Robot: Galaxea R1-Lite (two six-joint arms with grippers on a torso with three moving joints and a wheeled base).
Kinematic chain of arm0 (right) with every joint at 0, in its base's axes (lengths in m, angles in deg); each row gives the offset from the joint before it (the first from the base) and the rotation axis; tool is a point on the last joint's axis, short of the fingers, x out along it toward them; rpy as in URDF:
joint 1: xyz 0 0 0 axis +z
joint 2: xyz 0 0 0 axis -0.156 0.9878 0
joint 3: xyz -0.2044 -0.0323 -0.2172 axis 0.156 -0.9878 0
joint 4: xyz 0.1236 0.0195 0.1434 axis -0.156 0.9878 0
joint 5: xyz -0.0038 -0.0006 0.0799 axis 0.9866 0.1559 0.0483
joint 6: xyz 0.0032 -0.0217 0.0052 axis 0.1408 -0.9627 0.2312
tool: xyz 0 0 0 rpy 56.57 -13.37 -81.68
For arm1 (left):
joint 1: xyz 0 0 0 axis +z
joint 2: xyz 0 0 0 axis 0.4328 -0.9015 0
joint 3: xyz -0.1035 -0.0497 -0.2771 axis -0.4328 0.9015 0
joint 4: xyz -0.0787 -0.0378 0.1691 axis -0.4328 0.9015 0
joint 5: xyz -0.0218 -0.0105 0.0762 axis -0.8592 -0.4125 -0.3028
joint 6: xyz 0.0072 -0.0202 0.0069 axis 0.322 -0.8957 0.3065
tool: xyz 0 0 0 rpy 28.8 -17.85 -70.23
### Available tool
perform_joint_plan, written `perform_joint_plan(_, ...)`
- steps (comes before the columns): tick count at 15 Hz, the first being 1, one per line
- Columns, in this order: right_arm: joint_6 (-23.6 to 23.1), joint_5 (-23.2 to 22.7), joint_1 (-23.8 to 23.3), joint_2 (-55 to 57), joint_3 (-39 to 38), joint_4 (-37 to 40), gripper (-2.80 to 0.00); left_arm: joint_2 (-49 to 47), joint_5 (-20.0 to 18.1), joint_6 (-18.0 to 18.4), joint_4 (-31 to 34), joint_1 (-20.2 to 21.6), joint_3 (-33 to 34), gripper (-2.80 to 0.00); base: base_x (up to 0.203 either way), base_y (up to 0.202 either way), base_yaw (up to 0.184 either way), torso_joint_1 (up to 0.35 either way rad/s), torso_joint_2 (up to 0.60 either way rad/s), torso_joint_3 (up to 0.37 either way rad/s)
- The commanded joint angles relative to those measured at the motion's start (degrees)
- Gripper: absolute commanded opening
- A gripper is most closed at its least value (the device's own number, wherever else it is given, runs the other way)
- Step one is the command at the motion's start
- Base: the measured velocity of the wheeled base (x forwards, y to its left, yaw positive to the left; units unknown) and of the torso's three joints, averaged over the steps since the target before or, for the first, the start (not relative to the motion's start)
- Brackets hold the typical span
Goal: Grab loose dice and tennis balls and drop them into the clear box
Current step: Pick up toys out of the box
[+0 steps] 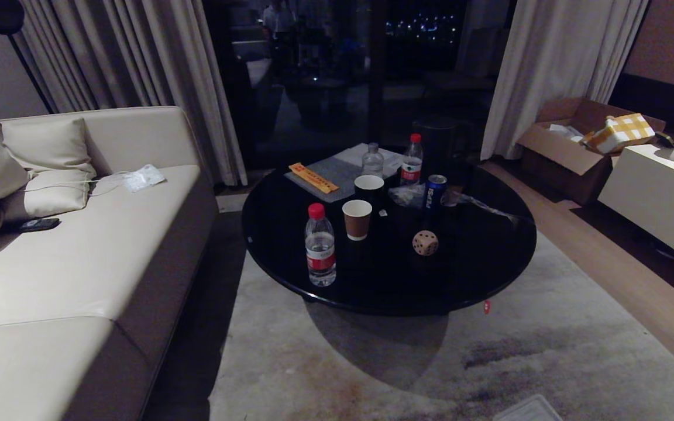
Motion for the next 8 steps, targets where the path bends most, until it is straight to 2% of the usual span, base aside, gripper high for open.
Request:
perform_joint_plan(1, 0.01, 0.02, 0.04, 0.09, -0.18, -0.02, -2.80, -0.09, 0.05, 0.01, -0.01, -0.02, 0.09, -2.80, 0.182, 0.000, -0.001, 0.007, 0.00, -0.002)
perform_joint_plan(8, 0.01, -0.03, 0.04, 0.09, -0.18, -0.02, -2.80, -0.09, 0.05, 0.01, -0.01, -0.02, 0.09, -2.80, 0.183, 0.000, -0.001, 0.002, 0.00, 0.002)
